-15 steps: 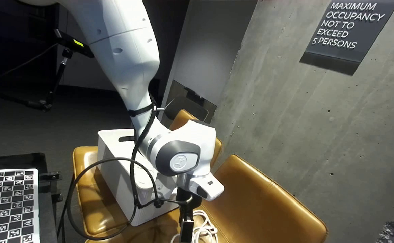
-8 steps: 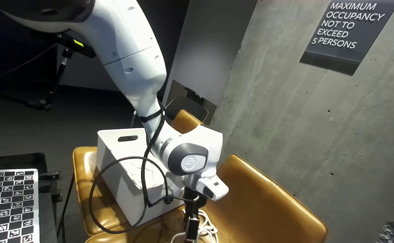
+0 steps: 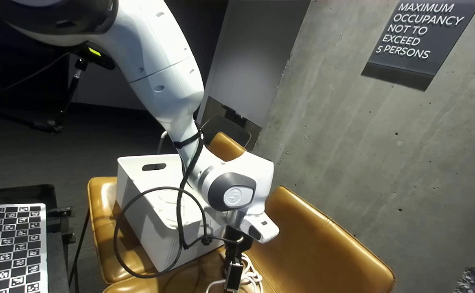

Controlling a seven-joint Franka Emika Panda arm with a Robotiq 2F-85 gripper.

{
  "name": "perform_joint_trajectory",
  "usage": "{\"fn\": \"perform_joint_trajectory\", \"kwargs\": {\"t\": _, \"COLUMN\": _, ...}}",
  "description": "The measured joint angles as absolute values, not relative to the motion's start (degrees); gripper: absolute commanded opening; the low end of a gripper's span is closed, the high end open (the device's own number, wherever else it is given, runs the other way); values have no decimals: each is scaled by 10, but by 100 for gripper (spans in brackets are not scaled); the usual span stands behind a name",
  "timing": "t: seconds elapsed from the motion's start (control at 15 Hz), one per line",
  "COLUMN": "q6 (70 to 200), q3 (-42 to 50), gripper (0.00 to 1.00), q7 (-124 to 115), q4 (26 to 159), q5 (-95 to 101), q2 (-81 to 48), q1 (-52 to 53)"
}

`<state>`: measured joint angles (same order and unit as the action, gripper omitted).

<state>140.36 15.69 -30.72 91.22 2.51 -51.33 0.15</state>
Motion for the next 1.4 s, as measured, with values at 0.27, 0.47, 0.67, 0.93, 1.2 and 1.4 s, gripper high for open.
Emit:
{"fn": "perform_joint_trajectory", "kwargs": {"t": 0.27, "q6": 1404, "q3": 163, "gripper": 100, "q7": -307, "q4": 926, "q5": 25, "q2": -494, "q1": -7}}
{"fn": "perform_joint_trajectory", "kwargs": {"t": 0.47, "q6": 1404, "q3": 167, "gripper": 100, "q7": -306, "q4": 950, "q5": 25, "q2": -464, "q1": -14}}
{"fn": "perform_joint_trajectory", "kwargs": {"t": 0.67, "q6": 1406, "q3": 167, "gripper": 100, "q7": -306, "q4": 964, "q5": 25, "q2": -454, "q1": -24}}
{"fn": "perform_joint_trajectory", "kwargs": {"t": 0.93, "q6": 1407, "q3": 162, "gripper": 100, "q7": -306, "q4": 963, "q5": 10, "q2": -461, "q1": -33}}
{"fn": "perform_joint_trajectory", "kwargs": {"t": 1.2, "q6": 1406, "q3": 151, "gripper": 100, "q7": -307, "q4": 961, "q5": -17, "q2": -472, "q1": -34}}
{"fn": "perform_joint_trajectory", "kwargs": {"t": 1.4, "q6": 1406, "q3": 148, "gripper": 100, "q7": -310, "q4": 973, "q5": -21, "q2": -486, "q1": -34}}
